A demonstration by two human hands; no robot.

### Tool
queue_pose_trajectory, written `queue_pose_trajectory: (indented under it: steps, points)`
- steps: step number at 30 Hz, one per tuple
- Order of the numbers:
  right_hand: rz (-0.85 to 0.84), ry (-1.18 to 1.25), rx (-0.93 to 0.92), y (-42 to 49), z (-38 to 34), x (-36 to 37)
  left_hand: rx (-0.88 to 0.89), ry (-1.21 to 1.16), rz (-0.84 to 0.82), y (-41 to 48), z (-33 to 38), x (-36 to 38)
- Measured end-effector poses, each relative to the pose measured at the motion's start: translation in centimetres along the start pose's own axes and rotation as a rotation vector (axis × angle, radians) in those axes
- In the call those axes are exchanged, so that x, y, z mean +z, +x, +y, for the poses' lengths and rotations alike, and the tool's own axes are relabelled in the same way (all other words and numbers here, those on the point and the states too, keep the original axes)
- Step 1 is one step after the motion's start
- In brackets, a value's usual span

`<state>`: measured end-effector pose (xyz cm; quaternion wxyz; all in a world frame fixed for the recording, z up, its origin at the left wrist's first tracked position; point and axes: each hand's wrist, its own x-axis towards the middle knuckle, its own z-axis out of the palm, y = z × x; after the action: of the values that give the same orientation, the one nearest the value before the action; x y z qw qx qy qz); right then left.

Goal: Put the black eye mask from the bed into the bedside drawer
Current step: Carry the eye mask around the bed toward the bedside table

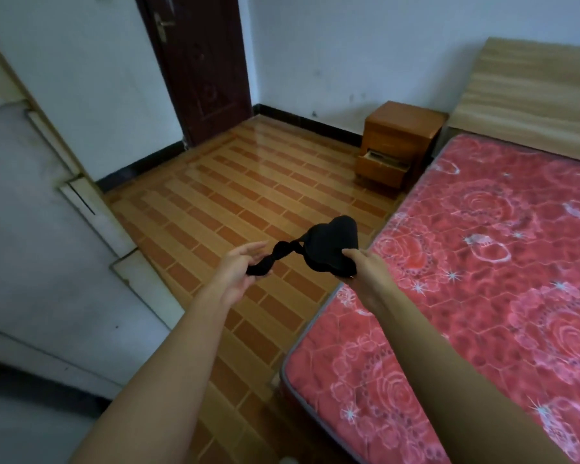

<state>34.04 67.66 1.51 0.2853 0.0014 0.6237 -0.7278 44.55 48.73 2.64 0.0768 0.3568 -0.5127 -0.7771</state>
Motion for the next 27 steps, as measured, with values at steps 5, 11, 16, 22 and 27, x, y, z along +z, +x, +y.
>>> queue_pose_trajectory:
  steps: [5,11,16,22,27]
  points:
    - [-0.035,-0.050,0.003,2.0,0.3,1.7,0.008,-0.026,0.037,1.1,0.2,-1.5]
    - [-0.037,-0.048,0.021,3.4,0.1,2.7,0.017,-0.079,0.078,3.0,0.2,-1.6]
    - [-0.029,-0.064,0.030,5.1,0.0,3.3,0.022,-0.077,0.099,5.2,0.4,-1.5]
    - [0.001,-0.093,0.053,8.6,0.1,4.9,-0.001,-0.060,0.070,10.0,1.9,-2.2]
    - [0.069,-0.068,0.033,13.3,-0.4,8.0,-0.016,-0.007,-0.019,16.7,5.2,-3.1]
